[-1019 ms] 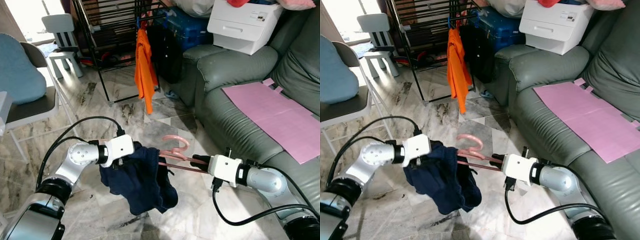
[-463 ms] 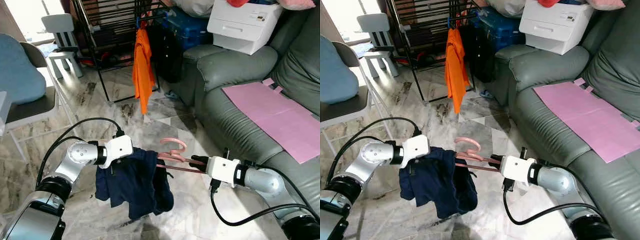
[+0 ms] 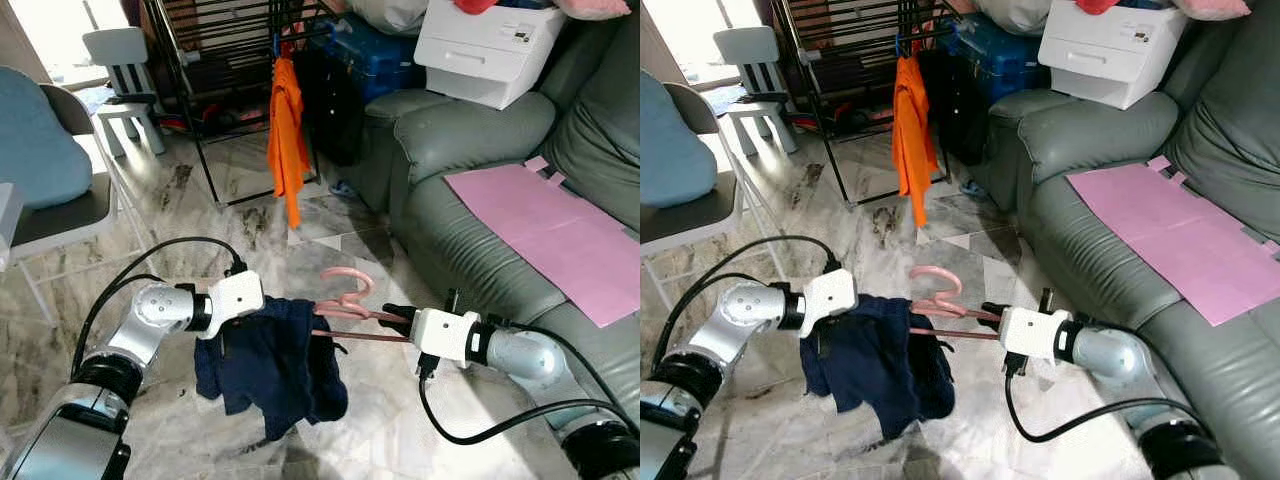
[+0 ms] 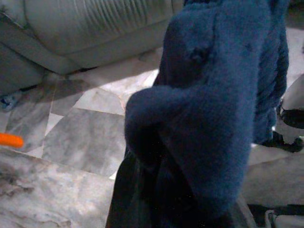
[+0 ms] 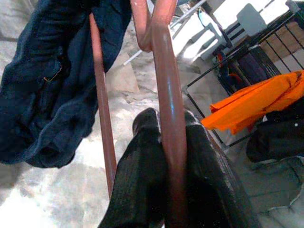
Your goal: Hang hanger
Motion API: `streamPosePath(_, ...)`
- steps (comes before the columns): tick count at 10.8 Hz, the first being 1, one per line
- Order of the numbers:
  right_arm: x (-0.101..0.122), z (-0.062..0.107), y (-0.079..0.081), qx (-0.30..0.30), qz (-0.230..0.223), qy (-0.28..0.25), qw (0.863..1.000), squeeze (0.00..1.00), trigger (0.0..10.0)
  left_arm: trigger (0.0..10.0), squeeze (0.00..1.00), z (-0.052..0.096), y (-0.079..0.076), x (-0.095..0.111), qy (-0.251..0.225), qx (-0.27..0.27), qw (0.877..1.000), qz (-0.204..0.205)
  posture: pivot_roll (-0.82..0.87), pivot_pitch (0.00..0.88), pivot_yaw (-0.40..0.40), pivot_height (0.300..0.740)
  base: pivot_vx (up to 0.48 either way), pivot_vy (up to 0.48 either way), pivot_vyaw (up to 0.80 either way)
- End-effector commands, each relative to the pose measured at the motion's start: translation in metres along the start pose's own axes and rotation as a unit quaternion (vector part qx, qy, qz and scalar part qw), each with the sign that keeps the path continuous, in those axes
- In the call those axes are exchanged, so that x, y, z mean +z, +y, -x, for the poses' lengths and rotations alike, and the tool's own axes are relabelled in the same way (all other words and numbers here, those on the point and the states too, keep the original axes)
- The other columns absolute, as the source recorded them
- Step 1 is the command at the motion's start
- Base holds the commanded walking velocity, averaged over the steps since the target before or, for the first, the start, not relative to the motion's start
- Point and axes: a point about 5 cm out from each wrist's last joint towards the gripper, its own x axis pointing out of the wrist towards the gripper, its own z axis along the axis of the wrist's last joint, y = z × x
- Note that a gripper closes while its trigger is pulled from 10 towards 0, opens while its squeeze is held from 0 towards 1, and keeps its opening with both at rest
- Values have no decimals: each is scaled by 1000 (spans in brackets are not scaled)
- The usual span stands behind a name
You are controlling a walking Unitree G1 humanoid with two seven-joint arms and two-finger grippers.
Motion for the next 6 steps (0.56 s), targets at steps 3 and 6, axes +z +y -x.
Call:
streamPosePath(3,-2,3,-12,-1,14,12,1000,1000,10000,0,0,6,2,0,-19,15,1000,18,-178,0,63,740,0,0,0)
streamPosePath(6,-24,32,-73,-171,52,138,974,1000,10000,0,0,13,-9,-16,-24,57,996,64,-188,0,62,740,0,0,0)
